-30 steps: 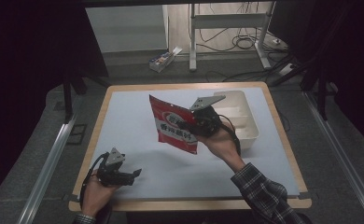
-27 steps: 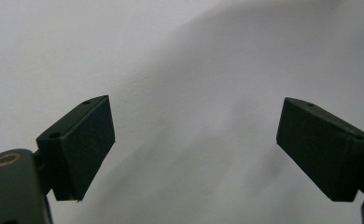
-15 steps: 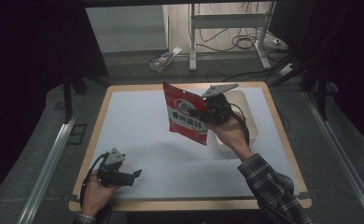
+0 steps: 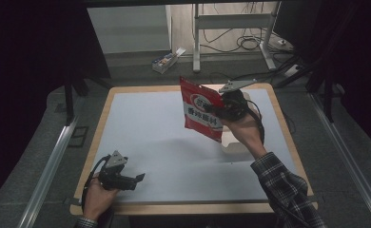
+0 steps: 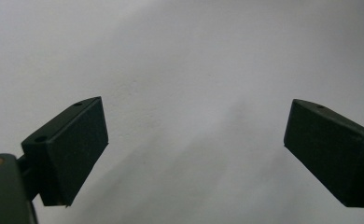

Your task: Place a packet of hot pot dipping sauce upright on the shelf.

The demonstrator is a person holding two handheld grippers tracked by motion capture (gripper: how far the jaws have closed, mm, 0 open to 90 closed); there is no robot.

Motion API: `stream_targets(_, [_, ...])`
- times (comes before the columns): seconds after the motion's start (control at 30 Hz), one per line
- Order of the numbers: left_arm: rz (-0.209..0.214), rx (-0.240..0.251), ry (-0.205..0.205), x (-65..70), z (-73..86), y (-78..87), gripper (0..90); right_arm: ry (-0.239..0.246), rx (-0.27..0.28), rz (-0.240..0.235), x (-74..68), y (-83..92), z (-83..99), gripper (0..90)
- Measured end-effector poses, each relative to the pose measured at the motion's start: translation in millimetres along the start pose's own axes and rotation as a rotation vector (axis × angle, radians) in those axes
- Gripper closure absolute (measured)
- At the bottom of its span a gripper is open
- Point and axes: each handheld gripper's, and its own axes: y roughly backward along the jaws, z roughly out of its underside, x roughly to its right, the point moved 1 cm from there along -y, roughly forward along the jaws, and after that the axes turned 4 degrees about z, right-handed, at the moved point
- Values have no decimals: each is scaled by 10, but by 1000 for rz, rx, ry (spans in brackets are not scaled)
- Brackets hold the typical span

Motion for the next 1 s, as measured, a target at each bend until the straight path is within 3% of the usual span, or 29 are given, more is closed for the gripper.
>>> stream_targets(1.0, [-19, -20, -24, 6, 8, -18, 65, -68, 14, 125, 478, 450, 217, 890])
